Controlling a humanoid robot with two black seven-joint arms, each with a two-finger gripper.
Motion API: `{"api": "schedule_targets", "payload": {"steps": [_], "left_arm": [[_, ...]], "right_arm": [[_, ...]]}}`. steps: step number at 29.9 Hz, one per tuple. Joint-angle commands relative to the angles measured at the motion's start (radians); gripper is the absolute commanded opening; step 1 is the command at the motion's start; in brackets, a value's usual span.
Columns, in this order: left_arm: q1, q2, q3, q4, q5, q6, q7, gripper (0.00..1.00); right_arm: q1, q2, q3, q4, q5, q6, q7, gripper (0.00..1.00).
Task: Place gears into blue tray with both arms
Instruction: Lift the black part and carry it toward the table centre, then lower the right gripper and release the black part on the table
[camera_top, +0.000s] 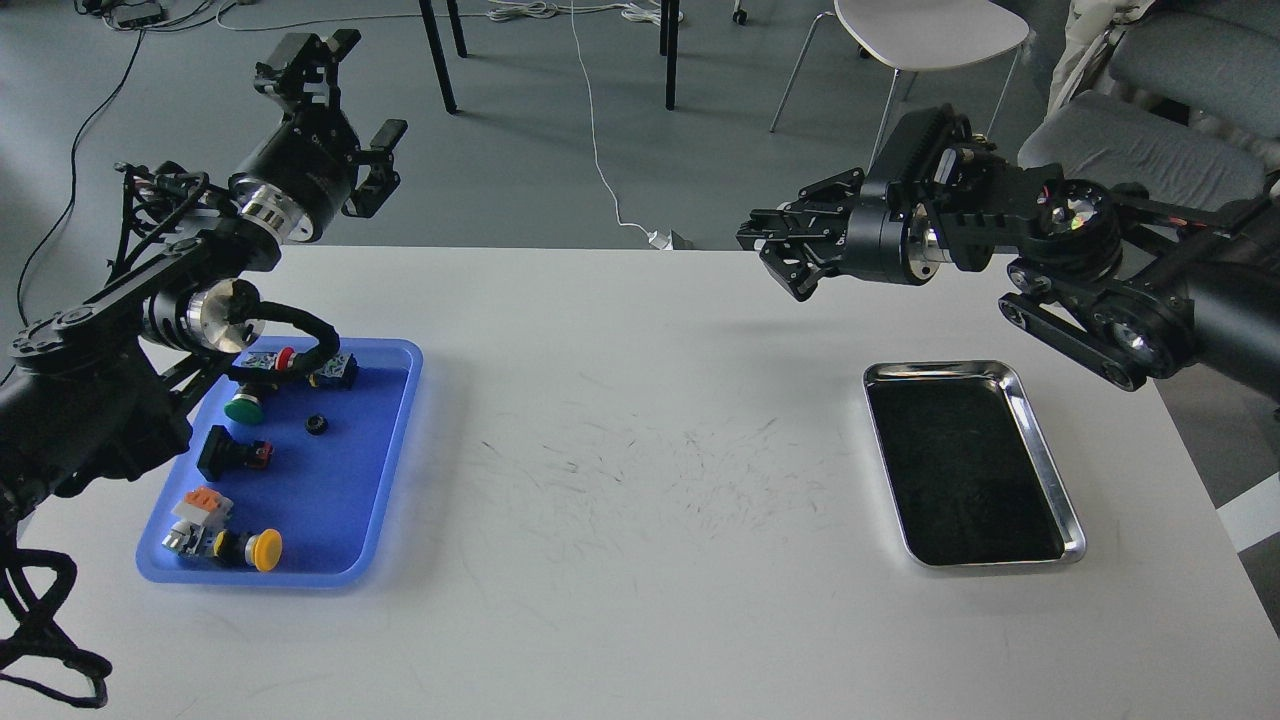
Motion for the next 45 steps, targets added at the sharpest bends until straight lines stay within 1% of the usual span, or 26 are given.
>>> {"api": "schedule_targets", "payload": {"steps": [1, 6, 8, 15, 21, 25, 32, 45], "left_arm": [[0.002, 0.028, 0.002, -0.012, 0.000, 0.000, 0.000, 0.97], [0.000, 0.040, 0.002, -0.026, 0.000, 0.001, 0.002, 0.97], [0.000, 0.055, 0.004, -0.032, 0.000, 0.001, 0.002, 0.97], [0.000, 0.121, 0.004, -0.076, 0.000, 0.001, 0.003, 0.97], [0.000, 0.169, 0.005, -0.107, 0.000, 0.000, 0.002, 0.97], [0.002, 0.190, 0.005, -0.113, 0.000, -0.002, 0.002, 0.97], [0.002, 0.216, 0.005, -0.136, 0.000, -0.002, 0.003, 0.97], [0.011, 0.246, 0.004, -0.152, 0.000, -0.002, 0.002, 0.97]], "right_arm": [[-0.069, 0.058, 0.050, -0.019, 0.017, -0.073, 0.000, 0.01], [-0.110, 0.084, 0.058, -0.031, 0.017, -0.157, 0.000, 0.01], [-0.122, 0.115, 0.053, -0.042, 0.015, -0.180, 0.000, 0.01], [-0.175, 0.244, 0.048, -0.085, 0.005, -0.214, 0.000, 0.01], [-0.185, 0.310, 0.024, -0.106, -0.006, -0.235, 0.000, 0.01], [-0.196, 0.361, -0.054, -0.140, -0.009, -0.254, 0.000, 0.01], [-0.207, 0.361, -0.130, -0.167, -0.011, -0.280, 0.000, 0.01], [-0.225, 0.361, -0.173, -0.189, -0.011, -0.290, 0.000, 0.01]]}}
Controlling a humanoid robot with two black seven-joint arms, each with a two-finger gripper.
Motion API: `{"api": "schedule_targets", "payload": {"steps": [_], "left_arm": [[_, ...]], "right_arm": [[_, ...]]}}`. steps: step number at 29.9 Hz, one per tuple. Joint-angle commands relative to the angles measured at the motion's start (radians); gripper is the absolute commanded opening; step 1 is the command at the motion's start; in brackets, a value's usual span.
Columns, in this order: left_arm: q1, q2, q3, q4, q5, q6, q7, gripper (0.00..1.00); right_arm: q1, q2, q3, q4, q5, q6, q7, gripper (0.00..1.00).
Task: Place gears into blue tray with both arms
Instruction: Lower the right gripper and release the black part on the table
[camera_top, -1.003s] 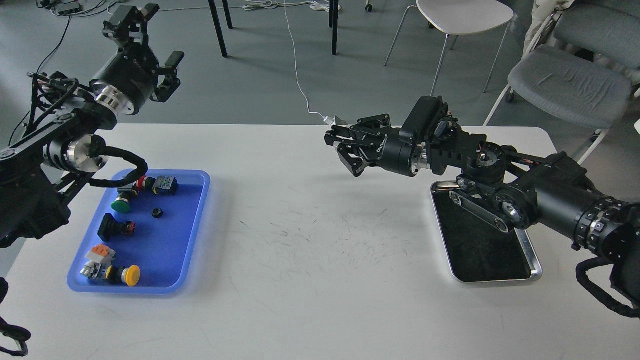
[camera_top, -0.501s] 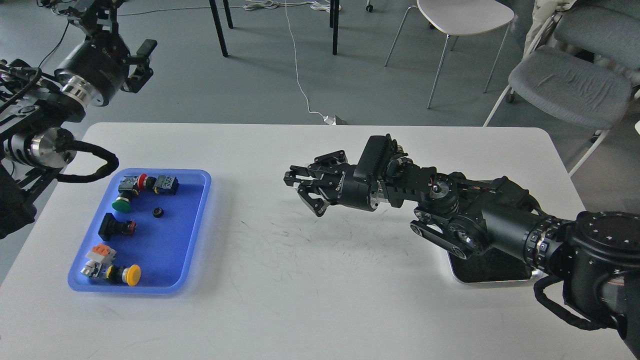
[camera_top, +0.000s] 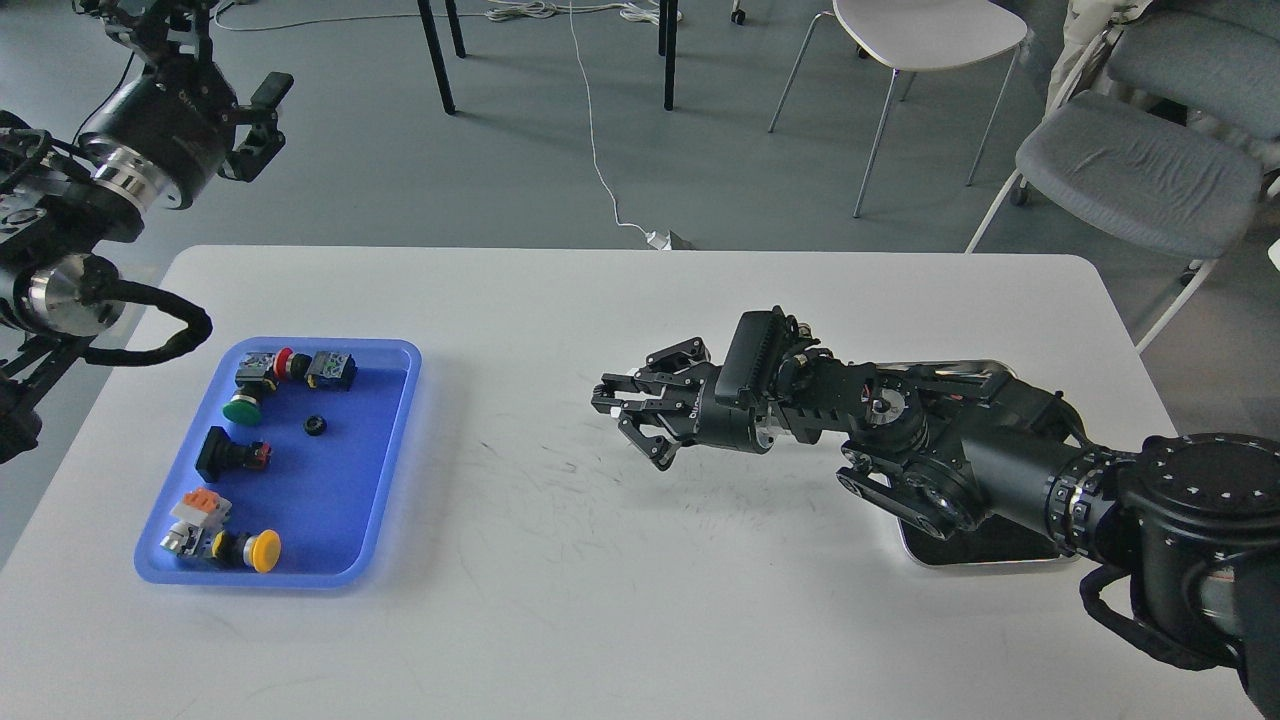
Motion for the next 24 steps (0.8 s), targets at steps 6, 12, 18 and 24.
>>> {"api": "schedule_targets", "payload": {"steps": [6, 12, 18, 24], "left_arm": [[0.002, 0.005, 0.000, -0.002, 0.000, -0.003, 0.000, 0.97], [0.005, 0.005, 0.000, -0.003, 0.000, -0.003, 0.000, 0.97], [0.005, 0.010, 0.000, -0.003, 0.000, -0.004, 0.000, 0.97], [0.005, 0.015, 0.000, -0.003, 0.000, -0.004, 0.000, 0.97]], "right_arm": [[-0.010, 0.000, -0.040, 0.012, -0.002, -0.034, 0.000, 0.01], [-0.009, 0.000, -0.086, 0.026, -0.003, -0.058, 0.000, 0.01], [-0.009, 0.000, -0.121, 0.031, -0.011, -0.069, 0.000, 0.01], [-0.018, 0.000, -0.123, 0.026, -0.011, -0.069, 0.000, 0.01]]}}
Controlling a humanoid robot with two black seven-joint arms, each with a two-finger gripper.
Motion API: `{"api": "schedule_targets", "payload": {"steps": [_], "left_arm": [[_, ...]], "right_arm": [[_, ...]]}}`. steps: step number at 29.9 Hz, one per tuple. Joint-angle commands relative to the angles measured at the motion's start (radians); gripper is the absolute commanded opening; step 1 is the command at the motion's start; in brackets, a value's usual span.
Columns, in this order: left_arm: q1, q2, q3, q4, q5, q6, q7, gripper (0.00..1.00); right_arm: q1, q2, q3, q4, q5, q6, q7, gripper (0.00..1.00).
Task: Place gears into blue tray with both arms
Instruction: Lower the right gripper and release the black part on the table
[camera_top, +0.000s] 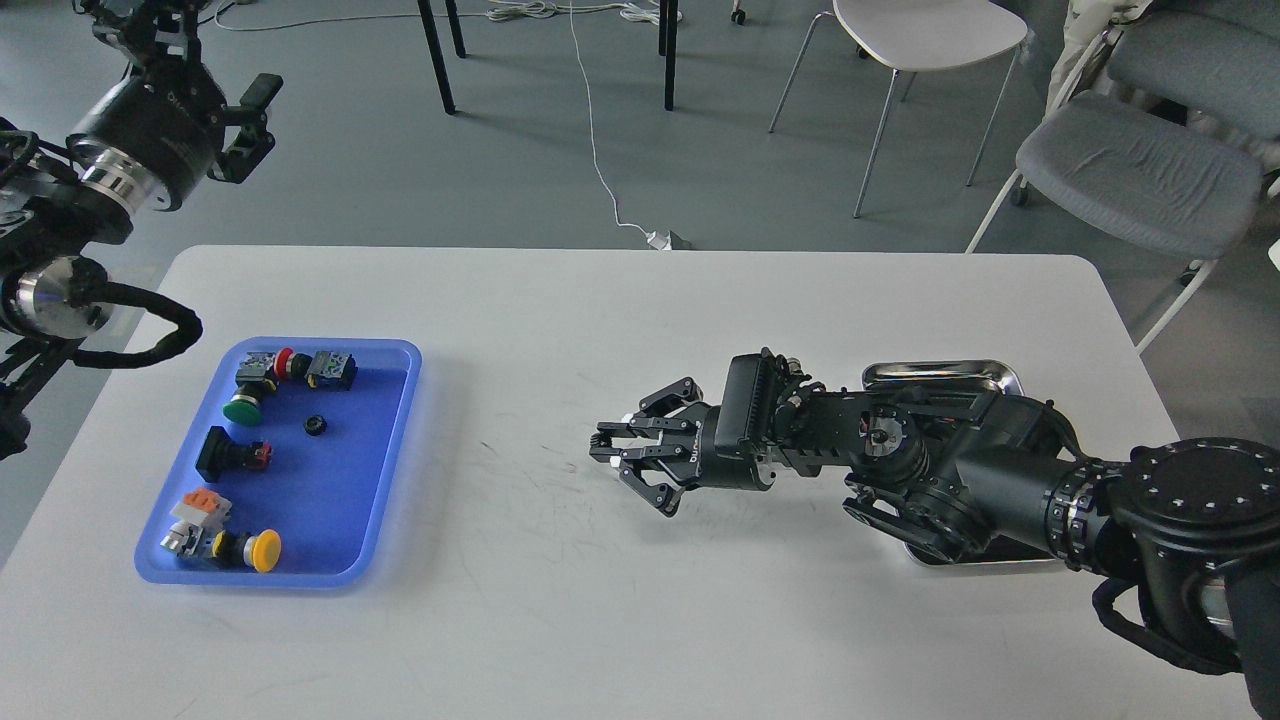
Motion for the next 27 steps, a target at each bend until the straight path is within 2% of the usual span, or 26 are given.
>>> {"api": "schedule_targets", "payload": {"steps": [1, 13, 21, 23, 27], "left_arm": [[0.000, 0.001, 0.000, 0.000, 0.000, 0.000, 0.000, 0.97], [0.002, 0.030, 0.000, -0.023, 0.000, 0.001, 0.000, 0.97], [0.002, 0.038, 0.000, -0.028, 0.000, 0.001, 0.000, 0.97], [0.002, 0.038, 0.000, -0.028, 0.000, 0.000, 0.000, 0.97], [0.005, 0.040, 0.000, -0.029, 0.000, 0.000, -0.002, 0.97]], "right_arm": [[-0.008, 0.000, -0.002, -0.004, 0.000, 0.000, 0.000, 0.01], [-0.037, 0.000, -0.003, -0.021, 0.000, 0.001, 0.000, 0.02], [-0.048, 0.000, -0.002, -0.024, 0.001, 0.001, 0.000, 0.22], [-0.049, 0.000, 0.000, -0.024, 0.001, 0.003, 0.000, 0.23], [-0.052, 0.000, 0.007, -0.026, 0.006, 0.003, 0.000, 0.38]]}}
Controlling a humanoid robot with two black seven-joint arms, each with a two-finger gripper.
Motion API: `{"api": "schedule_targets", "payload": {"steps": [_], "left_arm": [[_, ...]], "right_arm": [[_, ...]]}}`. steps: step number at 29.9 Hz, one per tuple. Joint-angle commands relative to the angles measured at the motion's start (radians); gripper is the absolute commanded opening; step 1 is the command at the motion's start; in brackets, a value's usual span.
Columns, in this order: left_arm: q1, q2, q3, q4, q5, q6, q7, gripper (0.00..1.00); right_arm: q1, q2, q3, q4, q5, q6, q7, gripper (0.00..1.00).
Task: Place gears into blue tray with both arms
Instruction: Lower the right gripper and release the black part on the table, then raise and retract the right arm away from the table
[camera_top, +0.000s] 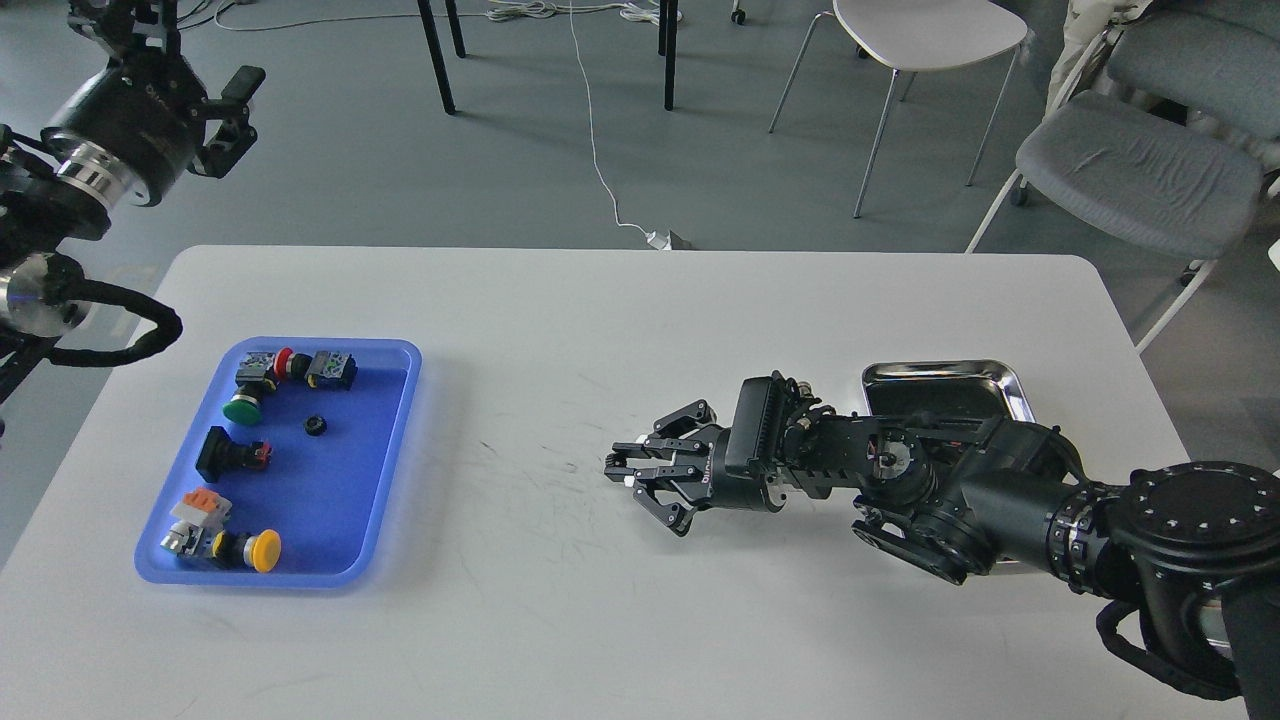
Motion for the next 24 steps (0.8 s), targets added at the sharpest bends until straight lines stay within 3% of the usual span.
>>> {"api": "schedule_targets", "payload": {"steps": [1, 3, 6, 12, 24], "left_arm": [[0.002, 0.003, 0.000, -0.001, 0.000, -0.001, -0.001, 0.97], [0.002, 0.003, 0.000, -0.001, 0.000, -0.001, -0.001, 0.97], [0.002, 0.006, 0.000, -0.001, 0.000, -0.001, -0.001, 0.97], [0.009, 0.006, 0.002, -0.001, 0.002, -0.001, -0.001, 0.97], [0.020, 0.037, 0.066, -0.018, 0.015, -0.113, -0.009, 0.98]], "right_arm": [[-0.003, 0.000, 0.010, -0.004, 0.003, 0.000, 0.000, 0.40], [-0.003, 0.000, 0.018, -0.004, 0.012, 0.000, 0.000, 0.47], [-0.006, 0.000, 0.061, -0.006, 0.022, -0.002, 0.000, 0.65], [-0.012, 0.000, 0.193, -0.013, 0.141, 0.021, 0.000, 0.85], [0.140, 0.000, 0.210, -0.128, 0.748, 0.023, 0.000, 0.87]]}}
